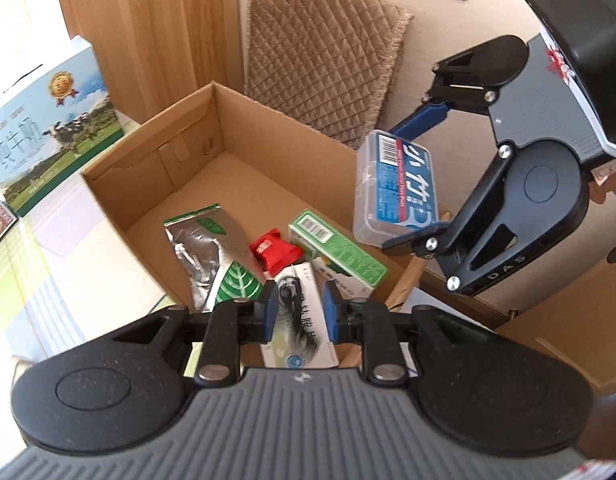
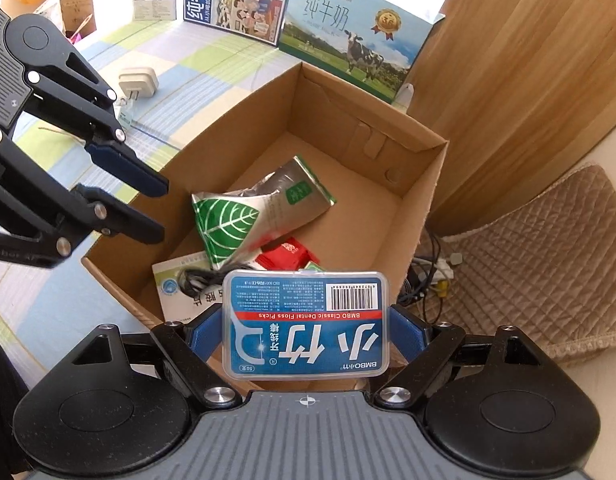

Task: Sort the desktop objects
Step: 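Open both tools to drop the cable and floss box into the box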

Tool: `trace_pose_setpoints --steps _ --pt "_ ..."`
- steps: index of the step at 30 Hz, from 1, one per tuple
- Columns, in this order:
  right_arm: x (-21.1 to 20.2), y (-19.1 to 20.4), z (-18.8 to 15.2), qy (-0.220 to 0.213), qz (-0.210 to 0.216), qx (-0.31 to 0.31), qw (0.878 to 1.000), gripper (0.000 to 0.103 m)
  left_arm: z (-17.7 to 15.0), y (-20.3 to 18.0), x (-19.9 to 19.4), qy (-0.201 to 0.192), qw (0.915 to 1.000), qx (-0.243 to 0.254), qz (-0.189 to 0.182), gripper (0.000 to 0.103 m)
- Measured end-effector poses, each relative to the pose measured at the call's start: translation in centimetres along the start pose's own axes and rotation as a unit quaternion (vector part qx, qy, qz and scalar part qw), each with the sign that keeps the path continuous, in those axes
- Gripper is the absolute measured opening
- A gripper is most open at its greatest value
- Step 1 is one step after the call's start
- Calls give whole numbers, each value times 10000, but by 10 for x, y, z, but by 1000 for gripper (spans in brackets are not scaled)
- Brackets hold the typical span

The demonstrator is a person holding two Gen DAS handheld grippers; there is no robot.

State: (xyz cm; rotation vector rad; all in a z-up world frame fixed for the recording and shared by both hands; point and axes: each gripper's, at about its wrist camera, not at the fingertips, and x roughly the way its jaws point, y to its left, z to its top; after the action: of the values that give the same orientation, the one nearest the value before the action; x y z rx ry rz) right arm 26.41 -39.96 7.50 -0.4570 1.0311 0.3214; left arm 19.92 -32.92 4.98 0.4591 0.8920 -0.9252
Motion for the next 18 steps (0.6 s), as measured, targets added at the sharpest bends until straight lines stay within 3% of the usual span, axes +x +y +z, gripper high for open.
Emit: trace_pose_setpoints --steps 10,14,18 --pt "4 8 9 -119 67 31 9999 83 -13 12 -16 -80 9995 -4 308 21" --pt "4 13 11 -245 -88 -79 9996 95 -18 17 -20 -87 9993 -43 358 26" --pt "1 11 12 -268 -126 -24 9996 96 -24 22 -25 -91 9992 -87 375 26"
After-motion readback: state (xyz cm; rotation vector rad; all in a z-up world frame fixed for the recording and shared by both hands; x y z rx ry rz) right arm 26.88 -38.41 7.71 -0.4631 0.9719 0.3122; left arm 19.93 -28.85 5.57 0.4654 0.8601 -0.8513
